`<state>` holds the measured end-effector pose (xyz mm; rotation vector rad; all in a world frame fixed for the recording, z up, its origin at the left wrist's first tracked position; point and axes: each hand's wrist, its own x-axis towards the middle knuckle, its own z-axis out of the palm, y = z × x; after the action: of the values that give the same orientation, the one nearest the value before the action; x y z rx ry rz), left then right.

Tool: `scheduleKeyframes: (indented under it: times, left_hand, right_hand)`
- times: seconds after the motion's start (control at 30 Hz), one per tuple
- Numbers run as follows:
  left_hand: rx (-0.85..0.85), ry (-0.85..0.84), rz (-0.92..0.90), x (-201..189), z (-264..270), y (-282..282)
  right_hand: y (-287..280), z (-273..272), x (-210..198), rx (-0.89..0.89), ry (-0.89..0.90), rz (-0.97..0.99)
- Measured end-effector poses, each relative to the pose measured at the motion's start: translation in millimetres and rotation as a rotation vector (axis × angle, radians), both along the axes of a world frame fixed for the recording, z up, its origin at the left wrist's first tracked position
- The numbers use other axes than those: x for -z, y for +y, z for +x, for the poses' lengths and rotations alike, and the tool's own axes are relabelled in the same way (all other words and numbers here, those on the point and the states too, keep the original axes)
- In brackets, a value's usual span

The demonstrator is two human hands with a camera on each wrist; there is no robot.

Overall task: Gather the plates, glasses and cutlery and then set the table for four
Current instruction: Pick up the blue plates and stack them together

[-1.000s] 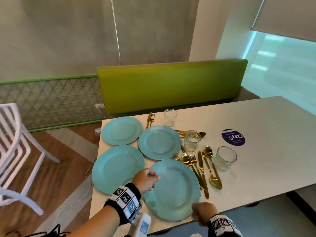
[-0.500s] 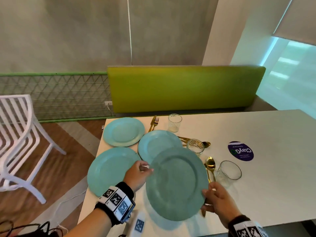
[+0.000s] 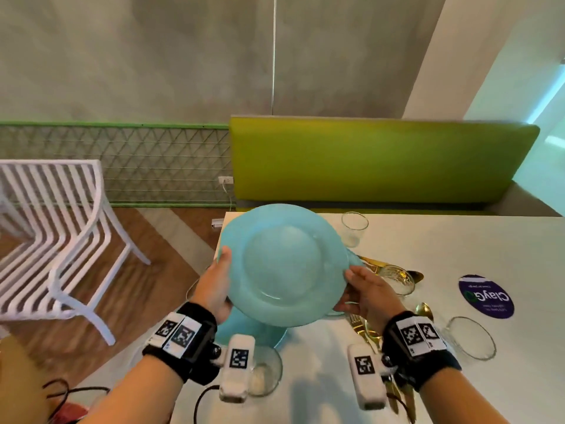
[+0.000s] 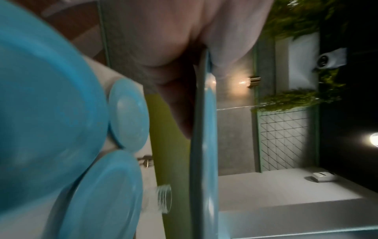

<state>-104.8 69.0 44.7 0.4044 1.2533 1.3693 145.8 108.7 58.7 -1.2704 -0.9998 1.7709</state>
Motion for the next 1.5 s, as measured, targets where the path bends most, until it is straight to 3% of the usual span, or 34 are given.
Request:
scheduleKeyframes:
  times: [0.1,0.2,0.33,0.4,0.47,0.67,0.8,0.97,1.1,1.3,1.5]
  left_hand:
    - [-0.105,0.020,0.044,-7.5,-35.3,12.6]
    - [-0.158,-0.041,0.035,-7.9,-64.0,22.9]
    - [-0.182,-0.051,0.025,-4.7,-87.5,31.7]
    - [-0.187,-0.042,0.022,-1.4,-96.4,36.0]
    - [-0.189,-0.042,0.009,1.9,-104.6,39.2]
    - [-0.177,-0.041,-0.010,14.8,-122.8,43.3]
    - [-0.208,-0.072,-0.039,17.8,-126.2,42.4]
    - [-0.236,-0.076,-0.050,16.3,-122.3,38.9]
    - [-0.216,-0.066,-0.037,14.5,-118.8,36.4]
    - [-0.178,-0.033,0.000,7.2,-115.5,37.7]
    - [-0.139,-0.006,0.014,1.7,-108.2,47.7]
  right_hand:
    - [18.7,-27.4,29.0,-0.157,-0.256,-0.095]
    - [26.7,-57.5,70.2,-0.456,-0.588,-0.207]
    - [29.6,-90.4,109.6,-0.734,-0.895,-0.221]
    - [32.1,-98.4,121.1,-0.798,-1.023,-0.147]
    - [34.1,-99.4,130.1,-0.751,-1.075,-0.087]
    - [31.5,-88.0,140.4,-0.486,-0.798,-0.049]
    - [29.5,-88.8,136.5,-0.353,-0.724,-0.147]
    - [33.7,-100.2,136.2,-0.485,-0.844,-0.100]
    - [35.8,-101.4,138.1,-0.444,-0.643,-0.114]
    - [51.9,-98.5,91.5,-0.223,-0.387,-0.065]
    - [69.4,-87.3,36.8,-0.100,-0.287,0.058]
